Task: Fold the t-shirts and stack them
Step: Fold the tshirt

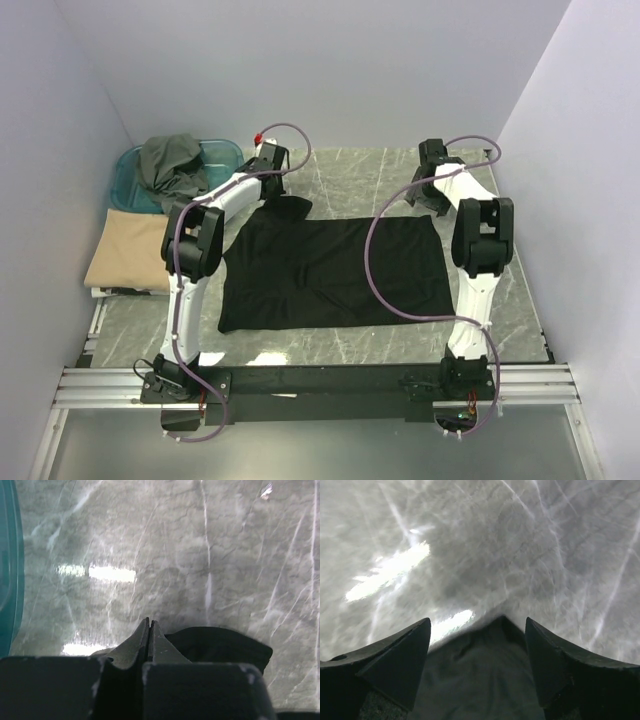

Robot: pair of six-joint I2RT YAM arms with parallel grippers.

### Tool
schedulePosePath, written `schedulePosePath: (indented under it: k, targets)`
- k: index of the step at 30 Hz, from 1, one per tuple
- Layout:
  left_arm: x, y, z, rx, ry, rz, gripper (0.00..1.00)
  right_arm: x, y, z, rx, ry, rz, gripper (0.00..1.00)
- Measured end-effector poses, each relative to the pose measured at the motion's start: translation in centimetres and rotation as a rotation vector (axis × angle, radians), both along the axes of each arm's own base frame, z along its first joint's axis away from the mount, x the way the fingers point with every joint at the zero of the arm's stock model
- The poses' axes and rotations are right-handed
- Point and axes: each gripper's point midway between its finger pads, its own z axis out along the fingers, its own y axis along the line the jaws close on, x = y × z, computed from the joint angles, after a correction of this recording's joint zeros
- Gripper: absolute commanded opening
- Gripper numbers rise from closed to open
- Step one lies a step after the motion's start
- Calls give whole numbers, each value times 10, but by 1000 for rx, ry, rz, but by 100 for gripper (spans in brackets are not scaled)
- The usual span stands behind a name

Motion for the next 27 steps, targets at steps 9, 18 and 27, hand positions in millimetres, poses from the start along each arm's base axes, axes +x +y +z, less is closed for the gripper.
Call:
schedulePosePath:
  k: [9,18,27]
  targets:
    - [-9,4,-7,0,6,15,0,4,-5,-24,22,66,0,61]
    - [-16,6,-2,-16,0,28,0,-13,-6,-25,23,66,-21,49]
    - [-21,5,2,-35,-8,26,0,-16,-8,-25,10,70,-23,15]
